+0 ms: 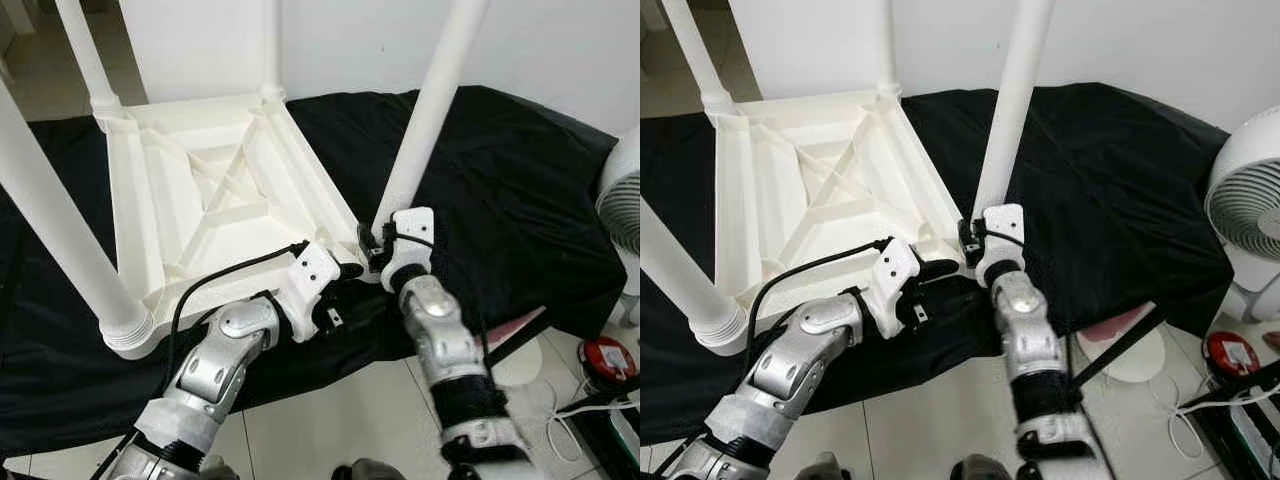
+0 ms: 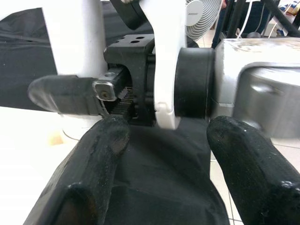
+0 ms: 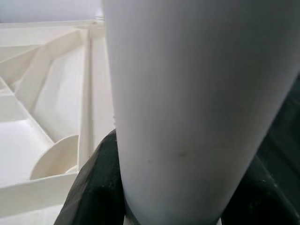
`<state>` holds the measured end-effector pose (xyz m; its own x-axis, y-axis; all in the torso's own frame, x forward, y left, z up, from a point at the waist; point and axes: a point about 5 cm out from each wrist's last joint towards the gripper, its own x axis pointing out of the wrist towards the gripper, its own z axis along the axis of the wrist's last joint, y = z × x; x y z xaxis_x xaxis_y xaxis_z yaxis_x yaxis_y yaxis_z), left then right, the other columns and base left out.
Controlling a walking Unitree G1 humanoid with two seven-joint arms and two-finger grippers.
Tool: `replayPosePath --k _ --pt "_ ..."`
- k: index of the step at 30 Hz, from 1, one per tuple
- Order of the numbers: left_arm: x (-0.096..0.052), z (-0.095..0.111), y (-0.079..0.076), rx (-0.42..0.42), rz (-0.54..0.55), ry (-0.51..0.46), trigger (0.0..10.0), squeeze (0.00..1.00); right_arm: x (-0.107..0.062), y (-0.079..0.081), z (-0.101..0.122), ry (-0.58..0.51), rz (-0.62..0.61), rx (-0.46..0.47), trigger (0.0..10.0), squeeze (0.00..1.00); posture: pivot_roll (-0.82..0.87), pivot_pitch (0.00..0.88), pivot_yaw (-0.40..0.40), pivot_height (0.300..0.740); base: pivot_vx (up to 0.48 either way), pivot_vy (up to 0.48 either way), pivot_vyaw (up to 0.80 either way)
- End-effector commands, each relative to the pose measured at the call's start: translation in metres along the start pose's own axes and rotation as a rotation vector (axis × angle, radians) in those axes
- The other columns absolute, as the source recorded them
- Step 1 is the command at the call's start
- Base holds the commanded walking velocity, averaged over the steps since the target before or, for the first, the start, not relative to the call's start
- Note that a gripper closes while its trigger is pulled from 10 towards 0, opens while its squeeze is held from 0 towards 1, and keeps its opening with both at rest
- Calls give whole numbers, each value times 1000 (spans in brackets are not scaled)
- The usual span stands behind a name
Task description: Building children table
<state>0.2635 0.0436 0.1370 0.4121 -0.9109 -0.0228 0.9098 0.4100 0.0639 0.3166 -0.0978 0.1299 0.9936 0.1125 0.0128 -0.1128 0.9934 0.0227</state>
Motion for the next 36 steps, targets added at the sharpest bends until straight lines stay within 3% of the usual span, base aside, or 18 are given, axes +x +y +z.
replayPosePath --k 1,6,7,10,11,17,20,21,23,27,31,32,36 --pt "1 -1 -1 -9 -13 6 10000 0 -4 14 -10 62 42 -11 10000 0 16 0 -50 740 0 0 0" --pt "3 0 -1 4 -28 7 10000 0 -7 12 -9 85 13 30 10000 0 10 0 -47 740 0 0 0" --pt "3 0 0 7 -27 7 10000 0 -8 14 -8 85 26 30 10000 165 10 0 -46 740 0 0 0" --pt "3 0 0 8 -26 7 10000 0 -8 15 -8 83 37 28 10000 165 10 0 -46 740 0 0 0" --pt "3 0 0 8 -25 7 10000 0 -8 17 -6 72 61 45 10000 1000 11 0 -47 740 0 0 0" --pt "2 0 -1 4 -19 6 10000 0 -10 17 -1 53 82 84 10000 1000 17 0 -55 740 0 0 0" --pt "2 0 -1 3 -15 5 10000 0 -12 12 4 32 149 93 10000 1000 17 0 -55 740 0 0 0" --pt "2 0 -1 2 -14 5 10000 0 -13 8 5 21 186 75 10000 0 18 0 -56 740 0 0 0" --pt "2 0 -1 2 -14 5 10000 0 -13 8 5 21 186 75 10000 0 18 0 -56 740 0 0 0" --pt "2 0 0 6 -16 5 10000 0 -17 -27 12 -26 360 -31 10000 0 14 0 -51 740 0 0 0" --pt "2 1 1 10 -18 5 10000 0 -17 -43 15 -23 411 -75 10000 0 13 0 -50 740 0 0 0" --pt "2 1 2 11 -19 6 10000 0 -16 -59 19 -14 492 -109 10000 0 10 0 -44 740 0 0 0" --pt "2 1 2 11 -20 6 10000 0 -16 -69 21 2 567 -141 10000 0 8 0 -39 740 0 0 0"
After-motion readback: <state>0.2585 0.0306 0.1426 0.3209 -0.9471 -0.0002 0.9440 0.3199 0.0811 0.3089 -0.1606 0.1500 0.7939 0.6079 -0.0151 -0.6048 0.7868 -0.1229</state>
